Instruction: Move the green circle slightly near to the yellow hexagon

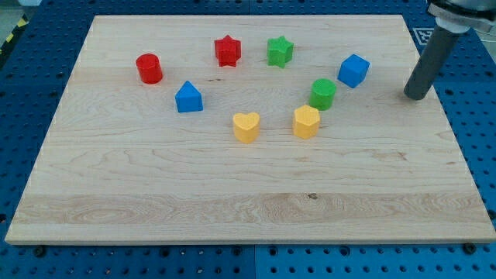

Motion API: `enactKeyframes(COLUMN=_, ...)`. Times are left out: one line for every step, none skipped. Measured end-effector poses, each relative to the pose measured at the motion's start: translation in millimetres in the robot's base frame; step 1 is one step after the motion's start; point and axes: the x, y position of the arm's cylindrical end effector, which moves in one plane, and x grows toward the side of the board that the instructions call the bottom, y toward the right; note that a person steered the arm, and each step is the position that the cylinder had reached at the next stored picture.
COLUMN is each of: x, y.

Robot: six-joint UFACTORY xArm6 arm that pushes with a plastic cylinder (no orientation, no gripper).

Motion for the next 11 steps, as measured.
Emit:
enactKeyframes(x=1, y=-41)
enactKeyframes(x=1, y=-73)
enactKeyframes(x=-9, y=-84)
enactKeyframes(x=-16, y=-105)
enactKeyframes(x=-18, y=-129)
enactKeyframes(x=-25, y=-131)
enactKeyframes(x=-29, y=-149)
enactKeyframes(x=-29, y=-193)
enactKeyframes(x=-24, y=-221)
enactKeyframes(x=8, y=-215)
enactKeyframes(x=21, y=-201)
